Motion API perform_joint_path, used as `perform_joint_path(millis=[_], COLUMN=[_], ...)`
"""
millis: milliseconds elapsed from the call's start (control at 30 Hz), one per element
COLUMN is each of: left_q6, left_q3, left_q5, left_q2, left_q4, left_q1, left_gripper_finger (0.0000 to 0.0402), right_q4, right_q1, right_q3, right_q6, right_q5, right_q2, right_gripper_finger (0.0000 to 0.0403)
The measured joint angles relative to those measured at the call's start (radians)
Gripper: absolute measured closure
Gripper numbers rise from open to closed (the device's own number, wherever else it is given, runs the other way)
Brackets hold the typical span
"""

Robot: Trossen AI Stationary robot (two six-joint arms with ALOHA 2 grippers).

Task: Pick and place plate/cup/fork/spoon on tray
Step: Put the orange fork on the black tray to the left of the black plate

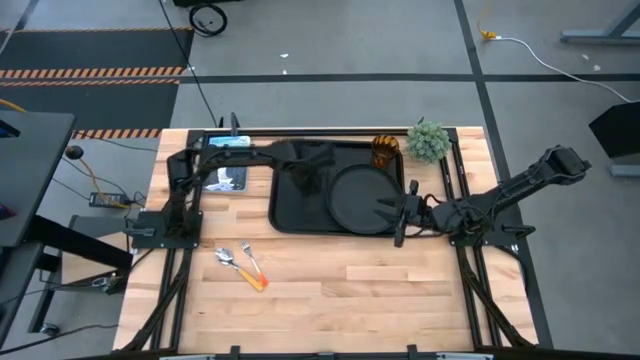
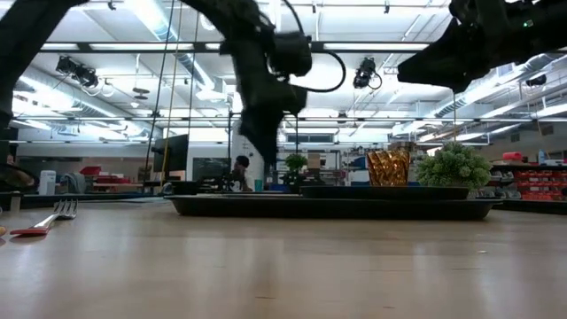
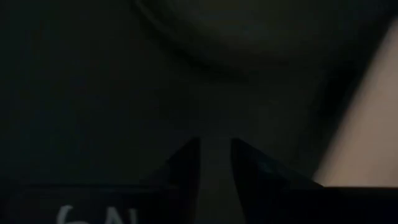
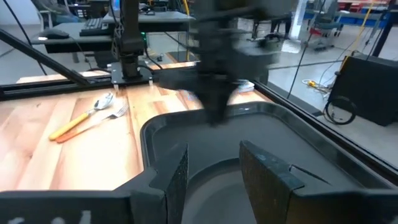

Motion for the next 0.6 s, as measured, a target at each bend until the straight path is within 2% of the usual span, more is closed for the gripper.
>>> perform_joint_path(millis=[133,267,533,600], left_q6=[-0.205,-0.36,-0.731,-0.831], left_q3=[-0.001,-0.002,-0.002,-0.002], left_q5=[0.007,-0.024,-0.288,-0.324], left_q2=[-0.019,-0.019,-0.032,-0.034], left_q4=[-0.186,-0.295,-0.326,-0.335], left_q1=[-0.073,-0.168,-0.348,-0.377], left_gripper_finger=[0.0311,0.0313,0.0312,0.031], right_q4=[0.002,0.006,0.009,0.016], right_q1=[0.01,0.01,0.01,0.011], right_q3=[0.0,0.0,0.0,0.0], right_q6=[-0.039,-0.085,-0.186,-0.217], right_q5=[0.021,0.02,0.012,0.012], right_q2=[0.0,0.0,0.0,0.0], right_gripper_finger=[0.0252,0.0252,0.0252,0.0252])
